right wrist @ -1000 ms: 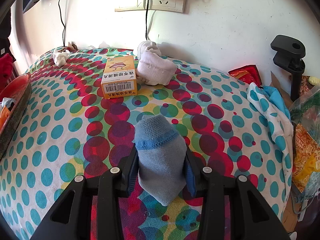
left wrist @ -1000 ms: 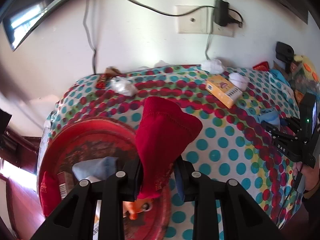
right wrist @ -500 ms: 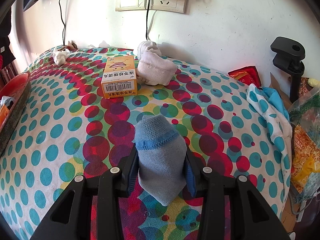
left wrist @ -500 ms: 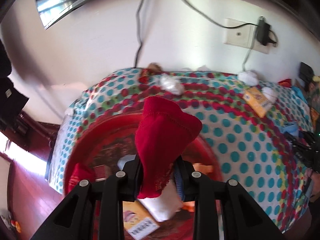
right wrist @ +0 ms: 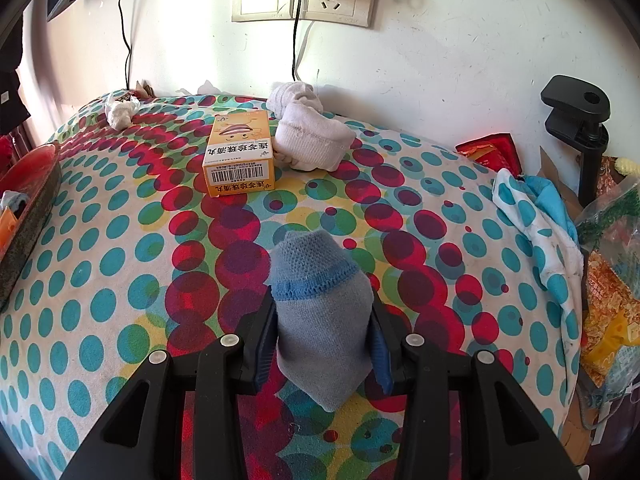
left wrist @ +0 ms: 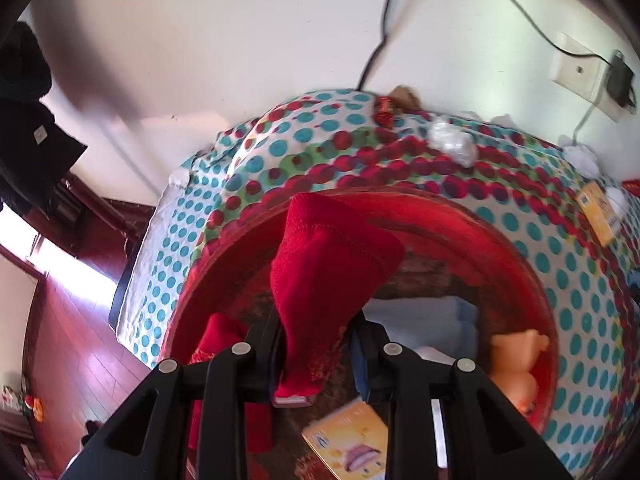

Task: Organize objects
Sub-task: 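Lower the red sock into the basin and open the left tool, then carry the blue-grey sock into the red basin and release it with the right tool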

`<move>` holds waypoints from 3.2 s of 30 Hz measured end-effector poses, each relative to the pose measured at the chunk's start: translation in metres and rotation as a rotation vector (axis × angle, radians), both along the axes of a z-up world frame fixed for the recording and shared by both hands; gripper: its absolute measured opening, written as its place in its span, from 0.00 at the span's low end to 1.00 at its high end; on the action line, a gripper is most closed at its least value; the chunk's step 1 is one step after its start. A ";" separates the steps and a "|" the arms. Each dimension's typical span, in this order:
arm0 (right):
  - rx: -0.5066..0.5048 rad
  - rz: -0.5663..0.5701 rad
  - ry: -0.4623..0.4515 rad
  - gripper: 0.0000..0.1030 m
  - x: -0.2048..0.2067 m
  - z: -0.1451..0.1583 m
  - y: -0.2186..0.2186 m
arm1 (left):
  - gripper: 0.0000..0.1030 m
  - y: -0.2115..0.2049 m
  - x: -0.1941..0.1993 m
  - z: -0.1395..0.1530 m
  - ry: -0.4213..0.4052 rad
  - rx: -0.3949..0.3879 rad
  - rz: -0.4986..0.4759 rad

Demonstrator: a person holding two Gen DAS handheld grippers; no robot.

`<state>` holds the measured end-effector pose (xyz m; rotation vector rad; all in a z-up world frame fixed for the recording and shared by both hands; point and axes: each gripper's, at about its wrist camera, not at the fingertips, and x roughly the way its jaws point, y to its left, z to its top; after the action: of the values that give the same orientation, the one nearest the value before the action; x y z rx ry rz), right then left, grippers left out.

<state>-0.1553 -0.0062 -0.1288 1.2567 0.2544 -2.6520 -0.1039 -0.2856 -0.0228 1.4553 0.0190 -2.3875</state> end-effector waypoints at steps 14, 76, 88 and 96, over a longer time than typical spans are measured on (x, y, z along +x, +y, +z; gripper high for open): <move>0.006 -0.006 0.002 0.38 0.003 0.003 0.010 | 0.30 -0.028 -0.023 -0.028 -0.041 -0.011 0.031; 0.079 0.001 0.073 0.30 0.028 0.058 0.090 | 0.37 -0.018 0.117 -0.025 0.244 0.023 0.129; -0.040 0.158 0.100 0.30 0.056 0.099 0.032 | 0.37 -0.020 0.116 -0.026 0.237 0.017 0.133; -0.080 0.260 0.117 0.31 0.109 0.123 -0.047 | 0.37 -0.023 0.116 -0.029 0.231 0.029 0.142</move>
<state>-0.0463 -0.0532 -0.0058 0.9726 0.3034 -2.4875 0.0124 -0.3084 -0.0522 1.1420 0.2059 -2.4322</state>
